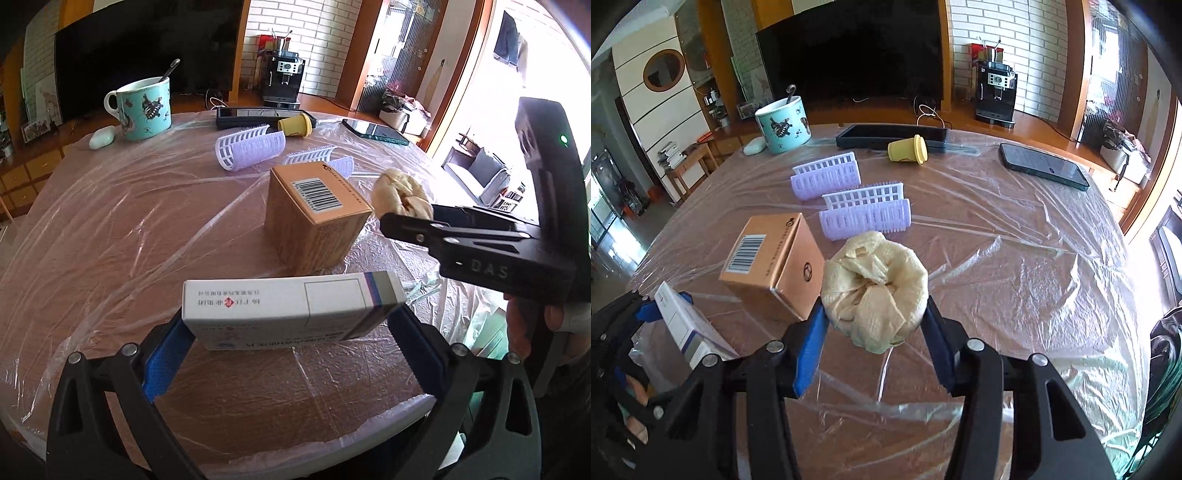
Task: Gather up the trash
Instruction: 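Grasp the white medicine box with the left tool while the right tool grasps the crumpled paper towel, then carry the medicine box with the left tool while the right tool carries the paper towel over the bin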
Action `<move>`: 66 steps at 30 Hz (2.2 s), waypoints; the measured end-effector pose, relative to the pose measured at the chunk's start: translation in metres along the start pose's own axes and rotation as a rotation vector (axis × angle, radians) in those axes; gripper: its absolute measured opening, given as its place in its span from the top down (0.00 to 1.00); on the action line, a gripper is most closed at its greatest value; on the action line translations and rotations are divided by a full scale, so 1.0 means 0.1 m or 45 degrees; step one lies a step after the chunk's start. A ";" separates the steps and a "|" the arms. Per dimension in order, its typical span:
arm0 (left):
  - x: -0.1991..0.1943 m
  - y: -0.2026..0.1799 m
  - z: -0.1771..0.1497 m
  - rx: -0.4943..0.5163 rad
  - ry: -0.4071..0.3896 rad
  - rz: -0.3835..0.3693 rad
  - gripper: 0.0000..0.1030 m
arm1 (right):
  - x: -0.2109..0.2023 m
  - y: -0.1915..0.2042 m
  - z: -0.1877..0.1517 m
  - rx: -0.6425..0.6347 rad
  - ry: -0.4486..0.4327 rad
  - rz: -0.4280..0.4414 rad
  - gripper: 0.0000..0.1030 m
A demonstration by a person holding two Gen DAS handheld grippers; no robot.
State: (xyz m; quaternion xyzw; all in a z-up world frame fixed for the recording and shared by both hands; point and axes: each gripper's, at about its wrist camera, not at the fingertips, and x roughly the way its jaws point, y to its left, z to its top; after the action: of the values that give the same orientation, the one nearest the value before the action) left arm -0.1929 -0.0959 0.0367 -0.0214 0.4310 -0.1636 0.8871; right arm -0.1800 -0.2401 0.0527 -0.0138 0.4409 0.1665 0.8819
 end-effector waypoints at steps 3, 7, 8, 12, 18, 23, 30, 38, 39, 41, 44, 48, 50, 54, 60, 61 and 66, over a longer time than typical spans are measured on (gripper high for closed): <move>-0.01 0.02 0.00 -0.004 -0.001 0.001 0.02 | -0.05 0.01 -0.05 0.002 -0.005 0.005 0.51; -0.04 0.05 0.00 -0.006 -0.012 -0.003 0.02 | -0.11 0.00 -0.12 0.016 -0.015 0.012 0.51; -0.06 0.05 0.00 -0.006 -0.016 -0.003 0.02 | -0.13 0.00 -0.15 0.020 -0.018 0.014 0.51; -0.11 0.06 -0.02 -0.001 -0.025 -0.009 0.02 | -0.23 0.00 -0.21 0.029 -0.036 0.029 0.51; -0.18 0.03 -0.08 0.015 -0.035 -0.009 0.02 | -0.36 0.02 -0.34 0.041 -0.056 0.054 0.51; -0.25 0.02 -0.12 0.023 -0.042 -0.004 0.02 | -0.43 0.04 -0.44 0.042 -0.060 0.063 0.51; -0.36 -0.01 -0.20 0.044 -0.055 -0.001 0.02 | -0.54 0.13 -0.57 0.033 -0.065 0.083 0.51; -0.47 0.00 -0.32 0.068 -0.057 -0.005 0.02 | -0.70 0.22 -0.73 0.007 -0.071 0.106 0.51; -0.48 0.00 -0.33 0.070 -0.057 -0.005 0.02 | -0.71 0.23 -0.75 0.003 -0.072 0.108 0.51; -0.51 0.00 -0.36 0.072 -0.058 -0.006 0.02 | -0.74 0.25 -0.78 -0.005 -0.072 0.110 0.51; -0.55 0.00 -0.39 0.079 -0.063 -0.007 0.02 | -0.77 0.29 -0.81 -0.014 -0.074 0.114 0.51; -0.59 -0.01 -0.43 0.087 -0.066 -0.010 0.02 | -0.80 0.31 -0.86 -0.020 -0.074 0.122 0.51; -0.61 -0.03 -0.45 0.093 -0.068 -0.014 0.02 | -0.83 0.34 -0.90 -0.026 -0.074 0.129 0.51; -0.66 -0.06 -0.52 0.114 -0.066 -0.018 0.02 | -0.88 0.38 -0.98 -0.036 -0.074 0.136 0.51; -0.71 -0.11 -0.61 0.135 -0.055 -0.025 0.02 | -0.96 0.42 -1.07 -0.045 -0.070 0.152 0.51; -0.71 -0.12 -0.62 0.138 -0.053 -0.027 0.02 | -0.97 0.42 -1.09 -0.047 -0.069 0.154 0.51; -0.74 -0.15 -0.68 0.150 -0.042 -0.031 0.02 | -1.02 0.44 -1.18 -0.055 -0.061 0.161 0.51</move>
State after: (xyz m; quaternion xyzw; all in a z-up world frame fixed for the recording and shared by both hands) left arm -0.2922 -0.0802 0.0533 0.0229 0.4056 -0.1991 0.8918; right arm -0.3416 -0.2479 0.0654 -0.0012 0.4159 0.2316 0.8794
